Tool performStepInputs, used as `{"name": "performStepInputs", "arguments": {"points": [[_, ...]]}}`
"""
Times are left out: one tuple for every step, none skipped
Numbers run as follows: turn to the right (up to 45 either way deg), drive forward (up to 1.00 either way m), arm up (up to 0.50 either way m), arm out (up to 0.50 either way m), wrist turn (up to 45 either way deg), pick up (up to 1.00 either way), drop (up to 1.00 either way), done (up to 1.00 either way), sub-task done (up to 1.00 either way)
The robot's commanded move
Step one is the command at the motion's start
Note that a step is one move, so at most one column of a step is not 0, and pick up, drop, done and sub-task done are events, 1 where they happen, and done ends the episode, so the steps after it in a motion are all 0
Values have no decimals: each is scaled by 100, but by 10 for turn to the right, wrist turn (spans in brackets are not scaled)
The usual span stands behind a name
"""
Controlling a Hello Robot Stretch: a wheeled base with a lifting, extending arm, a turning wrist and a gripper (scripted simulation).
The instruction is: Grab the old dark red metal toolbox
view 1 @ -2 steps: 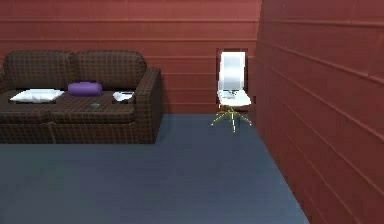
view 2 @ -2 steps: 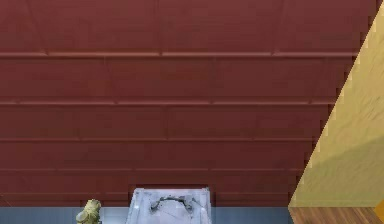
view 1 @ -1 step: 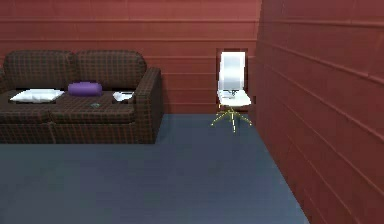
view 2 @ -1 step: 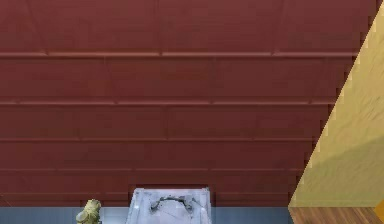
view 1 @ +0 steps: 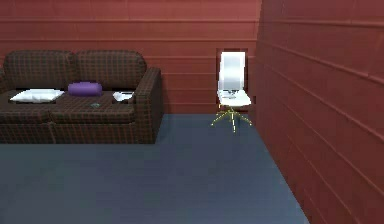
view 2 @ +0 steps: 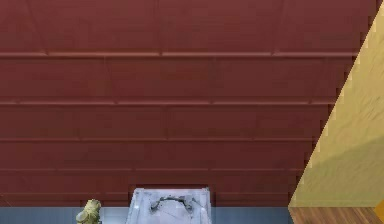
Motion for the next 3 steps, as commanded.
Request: {"name": "performStepInputs", "arguments": {"points": [[0, 0, 0, 0, 450, 0, 0, 0, 0], [0, 0, 0, 0, 390, 0, 0, 0, 0], [0, 0, 0, 0, 0, 100, 0, 0, 0]]}}
